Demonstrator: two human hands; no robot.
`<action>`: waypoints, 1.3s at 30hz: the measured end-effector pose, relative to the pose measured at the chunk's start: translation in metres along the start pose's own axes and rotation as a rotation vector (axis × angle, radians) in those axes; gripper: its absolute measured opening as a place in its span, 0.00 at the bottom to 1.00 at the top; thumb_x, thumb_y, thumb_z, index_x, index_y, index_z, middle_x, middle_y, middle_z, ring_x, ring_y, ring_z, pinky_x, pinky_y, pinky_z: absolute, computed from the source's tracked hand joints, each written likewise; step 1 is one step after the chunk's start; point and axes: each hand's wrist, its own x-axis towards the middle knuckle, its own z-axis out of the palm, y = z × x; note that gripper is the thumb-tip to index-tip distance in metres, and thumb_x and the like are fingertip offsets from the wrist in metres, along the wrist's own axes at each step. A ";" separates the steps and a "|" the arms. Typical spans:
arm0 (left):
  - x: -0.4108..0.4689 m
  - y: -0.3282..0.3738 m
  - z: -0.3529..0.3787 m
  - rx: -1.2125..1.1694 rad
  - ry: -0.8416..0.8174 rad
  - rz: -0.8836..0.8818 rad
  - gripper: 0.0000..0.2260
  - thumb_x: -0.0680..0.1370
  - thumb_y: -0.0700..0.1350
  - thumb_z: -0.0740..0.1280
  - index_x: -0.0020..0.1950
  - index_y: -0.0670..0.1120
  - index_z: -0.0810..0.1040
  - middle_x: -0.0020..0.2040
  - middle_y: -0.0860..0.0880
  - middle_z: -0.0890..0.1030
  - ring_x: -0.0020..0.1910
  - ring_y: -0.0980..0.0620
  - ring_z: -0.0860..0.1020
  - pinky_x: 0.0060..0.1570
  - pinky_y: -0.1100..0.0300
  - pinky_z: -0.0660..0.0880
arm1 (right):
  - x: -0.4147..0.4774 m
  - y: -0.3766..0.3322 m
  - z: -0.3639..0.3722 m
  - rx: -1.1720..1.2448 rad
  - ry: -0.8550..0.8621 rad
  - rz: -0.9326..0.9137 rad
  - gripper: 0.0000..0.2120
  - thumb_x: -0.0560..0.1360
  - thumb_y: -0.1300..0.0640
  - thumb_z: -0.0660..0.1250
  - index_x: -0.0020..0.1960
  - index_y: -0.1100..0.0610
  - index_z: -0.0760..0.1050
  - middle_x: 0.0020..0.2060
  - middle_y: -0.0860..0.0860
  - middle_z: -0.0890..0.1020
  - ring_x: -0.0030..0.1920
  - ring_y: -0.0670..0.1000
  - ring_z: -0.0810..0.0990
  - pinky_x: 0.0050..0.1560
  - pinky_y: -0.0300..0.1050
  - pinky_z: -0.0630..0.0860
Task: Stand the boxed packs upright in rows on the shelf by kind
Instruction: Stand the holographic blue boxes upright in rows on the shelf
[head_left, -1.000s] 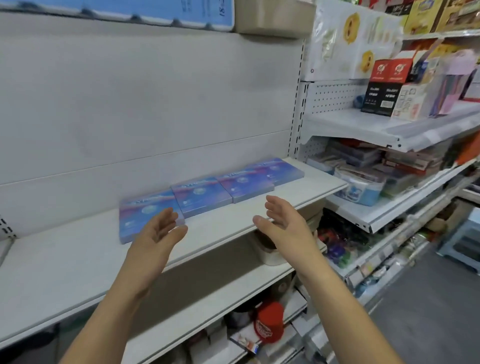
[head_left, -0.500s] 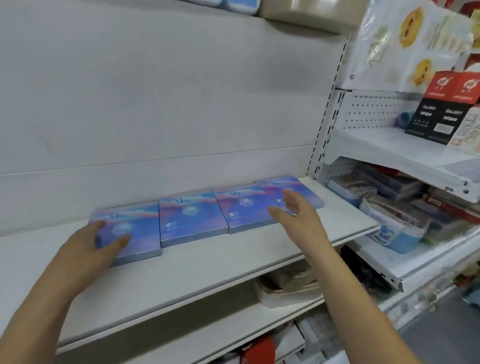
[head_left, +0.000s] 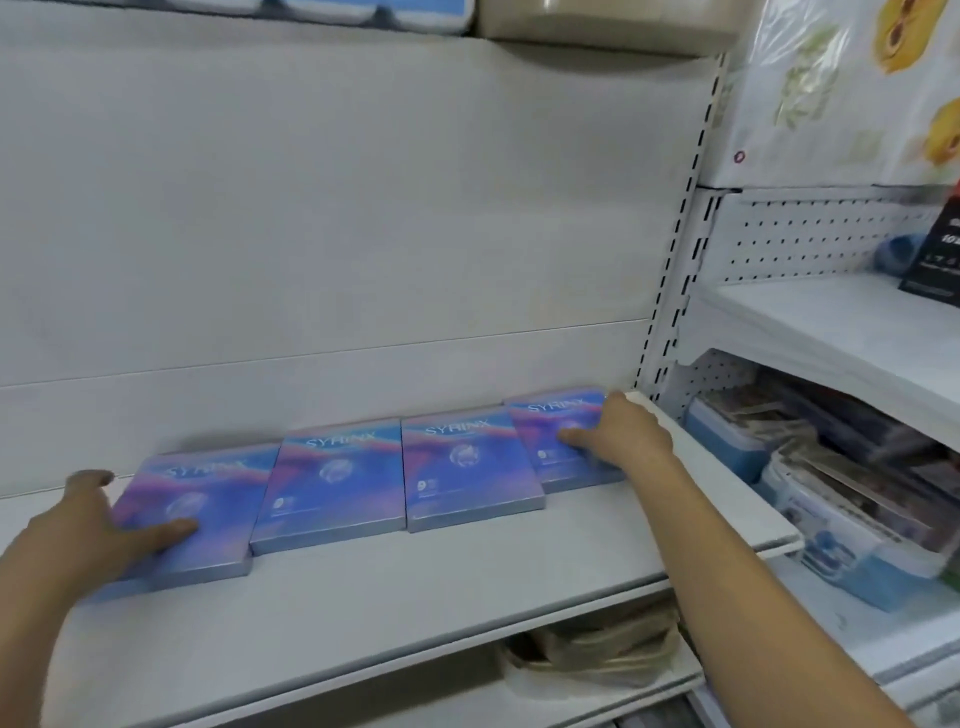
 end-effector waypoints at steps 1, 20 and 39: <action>0.003 0.001 -0.003 -0.011 -0.026 -0.016 0.63 0.49 0.64 0.86 0.77 0.40 0.65 0.53 0.35 0.76 0.61 0.31 0.75 0.61 0.39 0.74 | 0.005 -0.002 -0.002 0.011 -0.001 -0.017 0.40 0.70 0.35 0.75 0.70 0.59 0.66 0.66 0.59 0.76 0.66 0.61 0.75 0.57 0.52 0.73; -0.172 0.008 -0.073 -1.126 0.369 0.245 0.12 0.81 0.38 0.67 0.64 0.38 0.79 0.41 0.54 0.87 0.35 0.59 0.84 0.37 0.64 0.83 | -0.057 -0.073 -0.027 1.427 -0.321 -0.579 0.15 0.71 0.58 0.74 0.58 0.53 0.84 0.54 0.51 0.88 0.49 0.50 0.87 0.43 0.45 0.84; -0.208 -0.264 -0.231 -1.237 0.434 0.222 0.09 0.76 0.48 0.72 0.55 0.50 0.86 0.50 0.50 0.89 0.43 0.54 0.87 0.40 0.59 0.84 | -0.324 -0.338 0.145 1.375 -0.519 -0.548 0.13 0.75 0.62 0.75 0.58 0.58 0.82 0.52 0.54 0.88 0.51 0.59 0.86 0.55 0.59 0.81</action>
